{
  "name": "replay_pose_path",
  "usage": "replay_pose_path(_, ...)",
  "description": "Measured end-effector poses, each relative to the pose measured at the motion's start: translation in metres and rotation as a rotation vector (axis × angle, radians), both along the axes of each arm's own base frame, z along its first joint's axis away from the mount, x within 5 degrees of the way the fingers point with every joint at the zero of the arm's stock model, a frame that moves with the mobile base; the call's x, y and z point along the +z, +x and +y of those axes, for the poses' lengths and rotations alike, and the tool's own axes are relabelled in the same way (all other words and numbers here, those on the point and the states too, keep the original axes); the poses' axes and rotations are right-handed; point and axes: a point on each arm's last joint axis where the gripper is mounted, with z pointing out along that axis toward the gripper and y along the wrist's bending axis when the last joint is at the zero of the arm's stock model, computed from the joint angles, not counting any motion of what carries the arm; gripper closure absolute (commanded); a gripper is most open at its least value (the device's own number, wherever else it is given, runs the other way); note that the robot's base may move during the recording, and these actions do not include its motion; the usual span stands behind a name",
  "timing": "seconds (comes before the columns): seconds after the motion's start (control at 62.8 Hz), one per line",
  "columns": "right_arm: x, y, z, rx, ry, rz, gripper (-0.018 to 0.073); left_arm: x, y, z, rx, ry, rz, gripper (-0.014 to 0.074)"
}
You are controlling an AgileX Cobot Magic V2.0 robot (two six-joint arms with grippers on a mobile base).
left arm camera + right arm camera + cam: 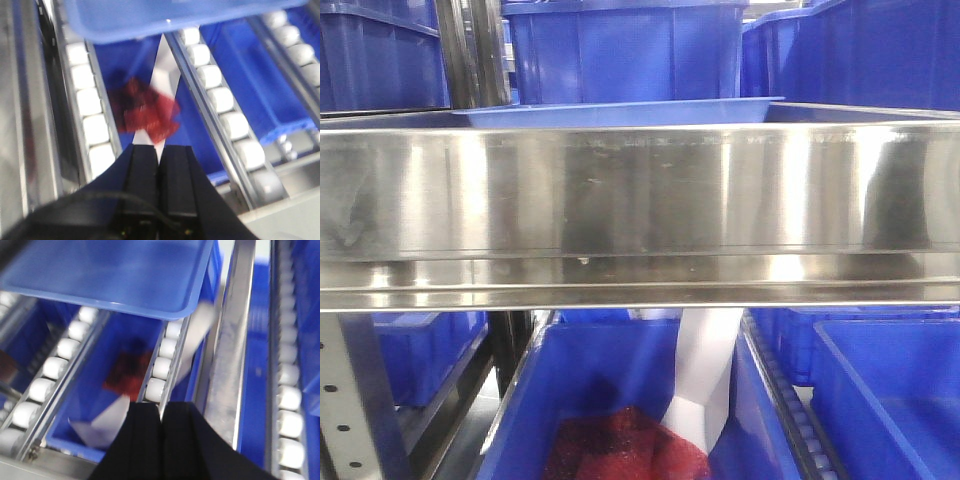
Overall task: Grab blue tray and place on right shelf
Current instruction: 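Open both grippers to release the tray on the shelf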
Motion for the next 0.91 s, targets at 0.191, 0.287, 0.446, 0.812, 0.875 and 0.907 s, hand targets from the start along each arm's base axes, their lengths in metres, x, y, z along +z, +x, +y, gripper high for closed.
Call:
replay_pose_path(0.191, -0.039, -0.056, -0.025, 0.069, -0.001, -0.191, 0.0508, -0.02, -0.06, 0.032, 0.013, -0.118, -0.232, 0.0645)
replay_pose_path(0.287, -0.062, -0.081, -0.037, 0.089, 0.018, -0.287, 0.0508, -0.033, -0.086, 0.046, 0.017, -0.17, -0.341, 0.0645)
replay_pose_path(0.446, -0.091, -0.118, -0.053, 0.107, 0.099, -0.496, 0.0508, -0.053, -0.12, 0.065, 0.021, -0.233, -0.461, 0.0645)
replay_pose_path(0.812, -0.113, -0.134, -0.059, 0.12, 0.14, -0.627, 0.0508, -0.06, -0.136, 0.073, 0.021, -0.262, -0.516, 0.0645)
replay_pose_path(0.875, -0.113, -0.134, -0.059, 0.12, 0.139, -0.627, 0.0508, -0.06, -0.136, 0.073, 0.021, -0.262, -0.516, 0.0645)
replay_pose_path(0.907, -0.113, -0.134, -0.059, 0.12, 0.139, -0.627, 0.0508, -0.06, -0.136, 0.073, 0.021, -0.262, -0.516, 0.0645)
